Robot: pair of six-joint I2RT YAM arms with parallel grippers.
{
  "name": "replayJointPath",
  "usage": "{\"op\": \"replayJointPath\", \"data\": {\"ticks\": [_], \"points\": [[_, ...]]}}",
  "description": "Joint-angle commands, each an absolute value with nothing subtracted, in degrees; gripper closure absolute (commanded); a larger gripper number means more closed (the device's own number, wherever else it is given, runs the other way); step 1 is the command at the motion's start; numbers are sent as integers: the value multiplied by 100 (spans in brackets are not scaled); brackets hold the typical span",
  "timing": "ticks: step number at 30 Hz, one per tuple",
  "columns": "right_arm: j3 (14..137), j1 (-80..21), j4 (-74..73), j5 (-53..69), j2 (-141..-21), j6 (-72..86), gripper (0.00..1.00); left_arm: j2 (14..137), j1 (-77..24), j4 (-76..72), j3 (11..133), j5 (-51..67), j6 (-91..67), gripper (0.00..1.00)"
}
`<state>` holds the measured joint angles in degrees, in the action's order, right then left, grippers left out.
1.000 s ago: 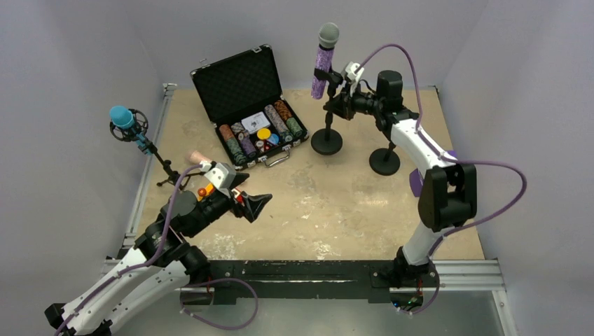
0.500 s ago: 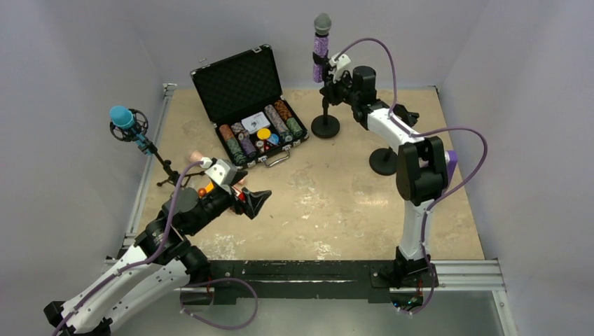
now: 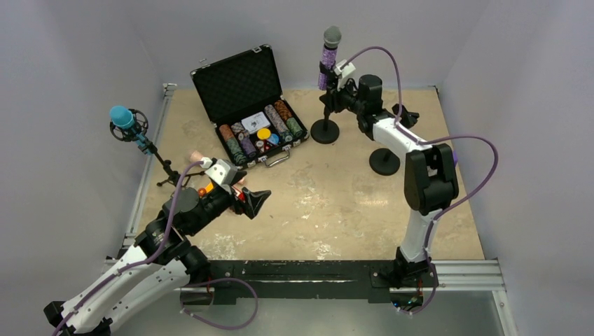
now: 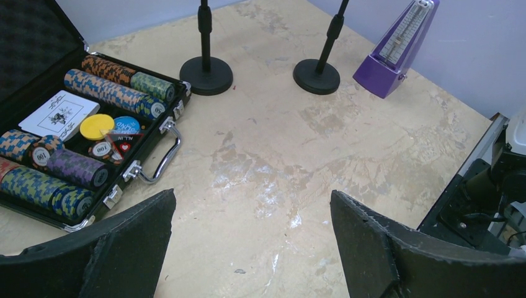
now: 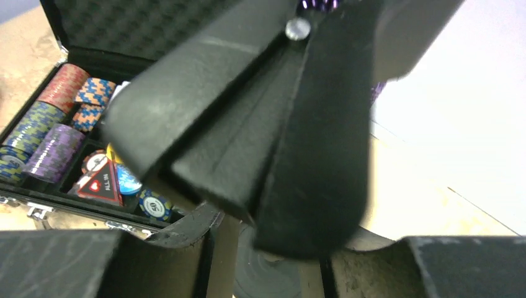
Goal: Attach the microphones to the stand
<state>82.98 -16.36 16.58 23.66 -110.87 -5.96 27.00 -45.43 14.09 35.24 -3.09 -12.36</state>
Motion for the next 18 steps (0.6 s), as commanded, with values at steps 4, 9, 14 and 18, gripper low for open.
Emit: {"op": "replayJointPath", "data": {"ticks": [4,9,14,18], "points": [[7997,-1620,2155,2603,-10392,-608,45,2613,-4529,1413,3550,-367,-1188,2],[7667,-1545,1974,2557,-9983,-571,28,2599,-4523,1702,3641,-394,-1303,2],[7244,-1507,1772,2599,-9566,-579,22,2683,-4526,1875,3764,-475,-1409,2],[6801,-1511,1595,2712,-9147,-560,22,2784,-4520,2124,3930,-655,-1476,1]]}}
